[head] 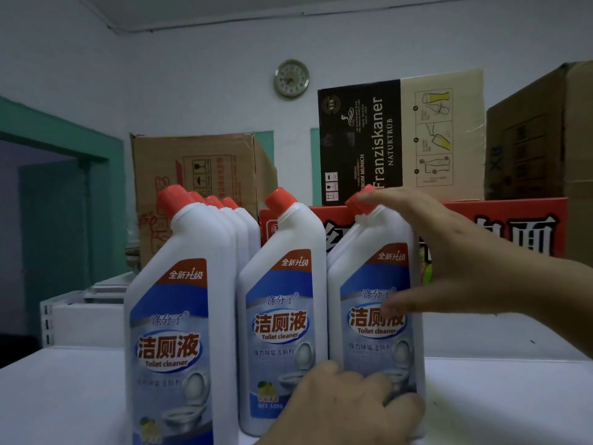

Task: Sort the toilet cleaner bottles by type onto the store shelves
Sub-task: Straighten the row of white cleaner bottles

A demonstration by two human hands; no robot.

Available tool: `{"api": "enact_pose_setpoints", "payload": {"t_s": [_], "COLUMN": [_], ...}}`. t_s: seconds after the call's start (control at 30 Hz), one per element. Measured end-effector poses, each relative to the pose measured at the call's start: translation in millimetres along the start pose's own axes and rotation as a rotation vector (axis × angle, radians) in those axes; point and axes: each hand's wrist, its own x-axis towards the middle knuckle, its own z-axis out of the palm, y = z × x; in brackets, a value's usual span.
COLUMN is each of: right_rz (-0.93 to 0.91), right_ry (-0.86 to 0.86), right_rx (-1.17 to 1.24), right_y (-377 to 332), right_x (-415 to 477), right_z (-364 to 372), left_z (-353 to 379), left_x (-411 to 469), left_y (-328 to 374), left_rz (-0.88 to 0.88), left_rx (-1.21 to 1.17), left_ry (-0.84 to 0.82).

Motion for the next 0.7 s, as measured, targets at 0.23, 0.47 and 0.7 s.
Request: {"api": "enact_pose_setpoints", "payload": {"t_s": [0.23,0.47,0.7], "right_rz": [0.088,0.174,0.196], "right_ry": [0.017,-0.006,0.028], "right_rx": [-0.226,-0.144,-0.108], "right_y": [-75,-81,-83], "right_x": [-5,-2,-5], "right_z": [-7,-7,-6], "left_z": [-40,-6,11], "left_x": [10,3,-8], "left_y": [-15,-16,-21], "left_rz": [-0.063,-0.411,-0.332], "left_rx": [-0.077,0.107,0.124], "left_ry": [0.387,0.326,0.205]}}
